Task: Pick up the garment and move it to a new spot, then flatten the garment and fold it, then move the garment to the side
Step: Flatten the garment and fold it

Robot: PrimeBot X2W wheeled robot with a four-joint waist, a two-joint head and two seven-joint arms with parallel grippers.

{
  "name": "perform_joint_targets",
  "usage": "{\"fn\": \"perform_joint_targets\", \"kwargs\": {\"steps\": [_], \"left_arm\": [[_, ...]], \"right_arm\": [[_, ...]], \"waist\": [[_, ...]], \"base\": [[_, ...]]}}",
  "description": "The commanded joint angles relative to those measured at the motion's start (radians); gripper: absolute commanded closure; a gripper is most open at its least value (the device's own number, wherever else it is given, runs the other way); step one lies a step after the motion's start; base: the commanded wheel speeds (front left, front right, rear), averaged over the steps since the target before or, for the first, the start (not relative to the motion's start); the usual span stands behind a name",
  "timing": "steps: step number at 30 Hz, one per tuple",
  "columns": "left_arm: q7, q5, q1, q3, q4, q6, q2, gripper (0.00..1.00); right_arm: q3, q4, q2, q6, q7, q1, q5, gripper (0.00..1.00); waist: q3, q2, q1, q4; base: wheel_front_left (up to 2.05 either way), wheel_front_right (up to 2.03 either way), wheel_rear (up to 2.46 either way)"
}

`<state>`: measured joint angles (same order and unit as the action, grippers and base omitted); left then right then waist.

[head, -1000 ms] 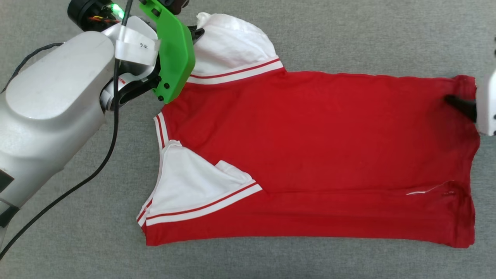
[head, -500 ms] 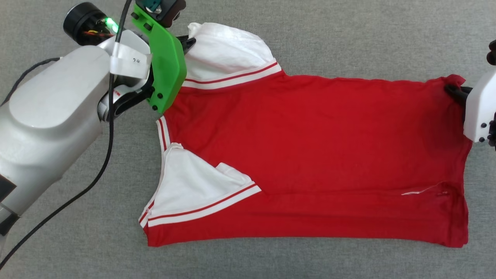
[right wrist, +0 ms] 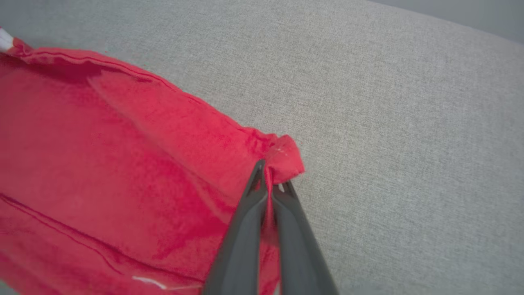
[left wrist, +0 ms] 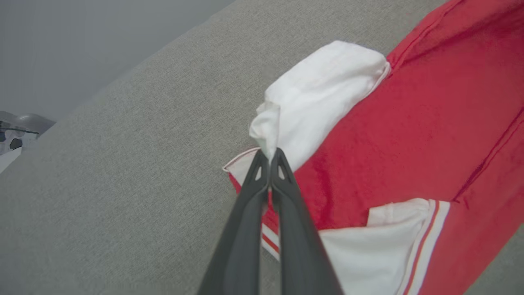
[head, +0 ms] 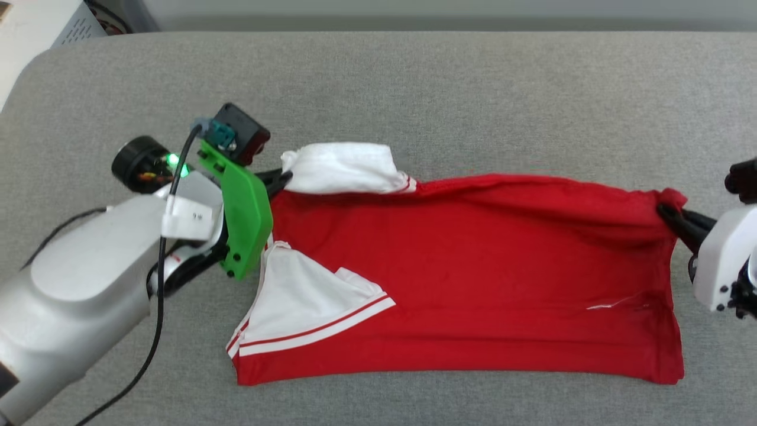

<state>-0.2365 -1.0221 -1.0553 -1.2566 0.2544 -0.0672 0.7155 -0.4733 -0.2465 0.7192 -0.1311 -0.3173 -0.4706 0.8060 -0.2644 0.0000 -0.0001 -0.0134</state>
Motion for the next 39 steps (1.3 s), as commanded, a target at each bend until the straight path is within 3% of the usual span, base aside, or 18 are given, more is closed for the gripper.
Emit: {"fn": "perform_joint_targets", "kwargs": {"steps": [1, 6, 10, 19, 20, 21, 25, 32, 39], "left_arm": [[0.020, -0.008, 0.098, -0.005, -0.060, 0.040, 0.040, 1.00], [0.037, -0.016, 0.221, -0.011, -0.140, 0.095, 0.089, 1.00], [0.052, -0.030, 0.316, -0.015, -0.167, 0.123, 0.093, 1.00], [0.113, -0.050, 0.419, -0.015, -0.066, 0.120, 0.045, 1.00], [0.131, -0.047, 0.421, -0.009, -0.054, 0.126, 0.040, 0.91], [0.156, -0.044, 0.425, -0.001, -0.042, 0.134, 0.034, 0.00], [0.261, -0.023, 0.448, 0.030, -0.023, 0.186, 0.026, 0.00], [0.452, 0.028, 0.496, 0.121, -0.087, 0.386, 0.029, 0.00], [0.497, 0.150, 0.553, 0.285, -0.152, 0.562, 0.012, 0.00]], "right_arm": [[0.018, 0.031, 0.010, 0.000, 0.022, 0.092, -0.002, 1.00], [0.056, 0.072, 0.005, 0.000, 0.030, 0.219, -0.003, 1.00], [0.085, 0.084, -0.018, 0.000, 0.023, 0.306, 0.001, 1.00], [0.078, 0.036, -0.081, 0.000, -0.005, 0.347, -0.007, 1.00], [0.081, 0.034, -0.084, 0.000, -0.002, 0.345, -0.005, 0.95], [0.086, 0.037, -0.087, 0.000, 0.002, 0.343, 0.001, 0.00], [0.110, 0.077, -0.078, 0.000, 0.023, 0.346, 0.028, 0.00], [0.225, 0.178, -0.033, 0.000, 0.009, 0.366, 0.129, 0.00], [0.323, 0.160, 0.001, 0.000, -0.101, 0.391, 0.237, 0.00]], "waist": [[0.062, 0.0000, 0.0001, -0.005], [0.084, 0.0000, 0.0001, -0.011], [0.078, 0.0000, 0.0001, -0.015], [0.038, 0.0000, 0.0001, -0.014], [0.040, 0.0000, 0.0001, -0.015], [0.045, 0.0000, 0.0001, -0.015], [0.081, 0.0000, 0.0001, -0.014], [0.120, 0.0000, 0.0001, -0.017], [0.116, 0.0000, 0.0001, -0.040]], "base": [[0.00, 0.00, 0.00], [0.00, 0.00, 0.00], [0.00, 0.00, 0.00], [0.00, 0.00, 0.00], [0.00, 0.00, 0.00], [0.00, 0.00, 0.00], [0.00, 0.00, 0.00], [0.00, 0.00, 0.00], [0.00, 0.00, 0.00]]}}
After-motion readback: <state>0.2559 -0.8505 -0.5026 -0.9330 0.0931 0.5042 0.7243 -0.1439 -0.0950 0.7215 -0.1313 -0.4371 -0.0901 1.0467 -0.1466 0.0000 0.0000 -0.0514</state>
